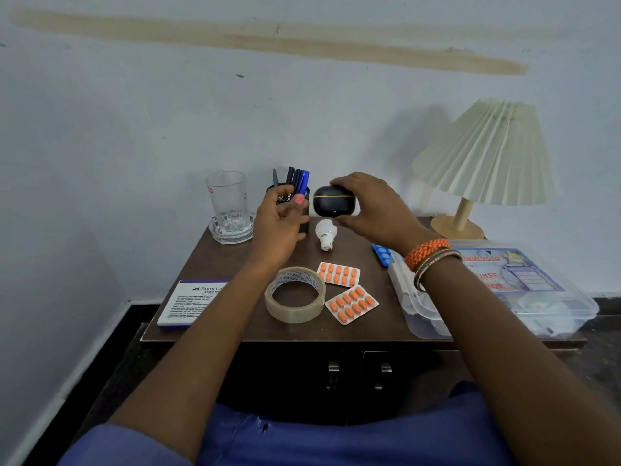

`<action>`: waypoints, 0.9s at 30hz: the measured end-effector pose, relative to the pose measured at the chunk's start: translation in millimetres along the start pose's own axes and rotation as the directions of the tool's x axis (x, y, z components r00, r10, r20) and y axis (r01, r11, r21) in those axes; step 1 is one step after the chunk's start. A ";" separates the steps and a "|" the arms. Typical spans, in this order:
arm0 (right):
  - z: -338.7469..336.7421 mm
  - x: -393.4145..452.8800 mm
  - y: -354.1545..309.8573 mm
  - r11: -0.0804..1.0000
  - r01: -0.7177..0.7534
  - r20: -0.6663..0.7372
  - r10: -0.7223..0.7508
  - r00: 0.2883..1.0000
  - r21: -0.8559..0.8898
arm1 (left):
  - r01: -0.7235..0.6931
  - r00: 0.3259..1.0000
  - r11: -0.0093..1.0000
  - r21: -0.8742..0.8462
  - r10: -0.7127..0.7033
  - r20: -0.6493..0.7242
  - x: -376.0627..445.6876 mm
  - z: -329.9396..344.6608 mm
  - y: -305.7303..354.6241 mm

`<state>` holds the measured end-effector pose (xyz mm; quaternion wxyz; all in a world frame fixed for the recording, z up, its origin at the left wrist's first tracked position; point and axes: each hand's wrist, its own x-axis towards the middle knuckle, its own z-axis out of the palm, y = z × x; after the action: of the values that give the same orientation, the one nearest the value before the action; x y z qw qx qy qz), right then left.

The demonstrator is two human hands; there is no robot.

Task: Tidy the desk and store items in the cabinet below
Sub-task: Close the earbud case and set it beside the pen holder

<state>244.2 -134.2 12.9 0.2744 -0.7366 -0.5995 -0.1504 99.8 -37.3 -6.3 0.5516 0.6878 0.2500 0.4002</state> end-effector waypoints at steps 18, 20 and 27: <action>78.2 67.3 82.2 0.863 -0.465 0.313 0.504 0.805 -0.196 | -0.366 0.891 0.732 0.574 0.097 0.444 18.2 -18.8 -48.1; 82.3 72.8 82.7 0.865 -0.448 0.388 0.502 0.773 -0.226 | -0.387 0.874 0.723 0.572 0.092 0.477 18.6 -13.9 -47.7; 85.2 72.1 80.9 0.892 -0.401 0.550 0.446 0.706 -0.208 | -0.414 0.856 0.721 0.556 0.101 0.507 19.1 -7.0 -45.1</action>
<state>330.1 -37.2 -33.9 0.0771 -0.8736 -0.4631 0.1285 109.0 -6.4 -43.9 0.2581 0.9356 0.1395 0.1965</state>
